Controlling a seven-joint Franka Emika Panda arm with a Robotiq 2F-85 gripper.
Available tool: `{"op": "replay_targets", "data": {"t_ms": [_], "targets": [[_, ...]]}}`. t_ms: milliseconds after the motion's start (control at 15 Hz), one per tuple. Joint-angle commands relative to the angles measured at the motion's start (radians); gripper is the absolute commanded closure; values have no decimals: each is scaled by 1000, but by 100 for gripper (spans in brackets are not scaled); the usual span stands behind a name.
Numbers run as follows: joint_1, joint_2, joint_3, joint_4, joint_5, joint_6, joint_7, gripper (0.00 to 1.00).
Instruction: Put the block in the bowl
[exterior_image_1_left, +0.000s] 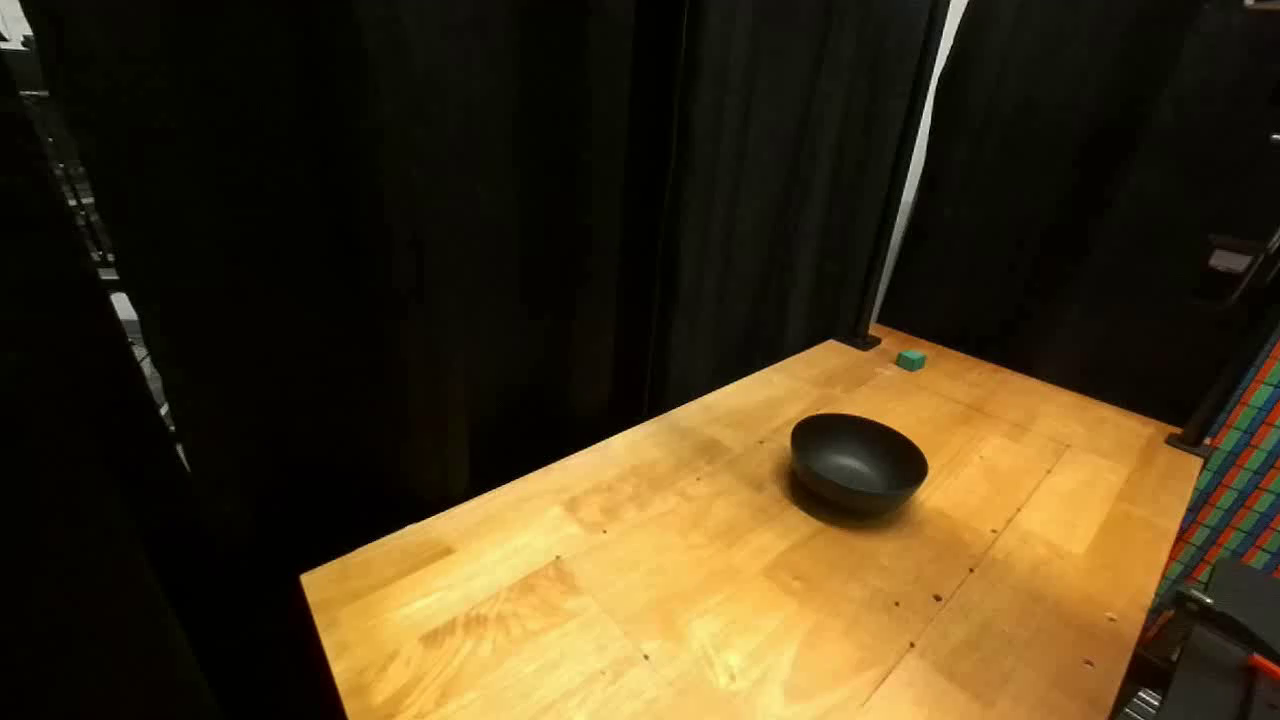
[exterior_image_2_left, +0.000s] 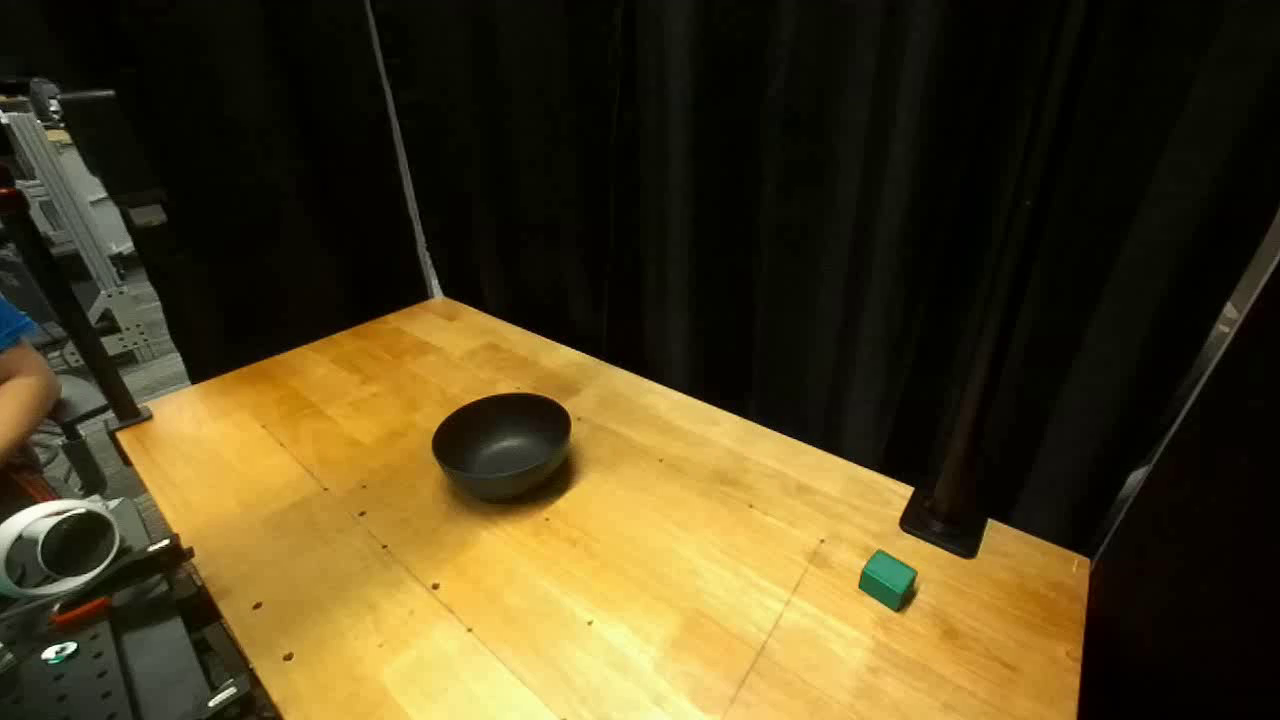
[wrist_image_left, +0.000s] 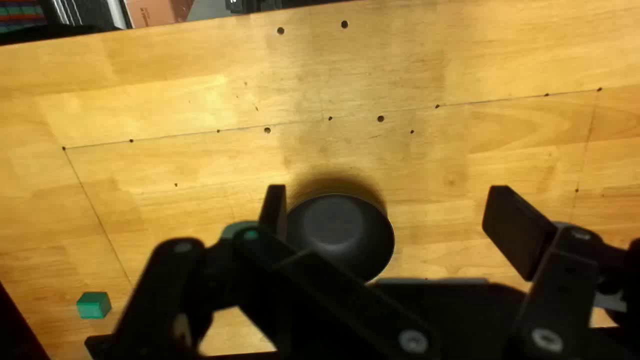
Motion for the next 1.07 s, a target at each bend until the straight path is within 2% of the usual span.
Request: {"op": "replay_targets", "data": {"t_ms": [0, 733, 800, 1000], "targets": [[7, 0, -6, 4, -5, -2, 4, 0], [7, -3, -6, 6, -5, -2, 4, 0], [12, 15, -7, 6, -4, 7, -6, 0], [-16, 219, -6, 95, 32, 105, 57, 0]]}}
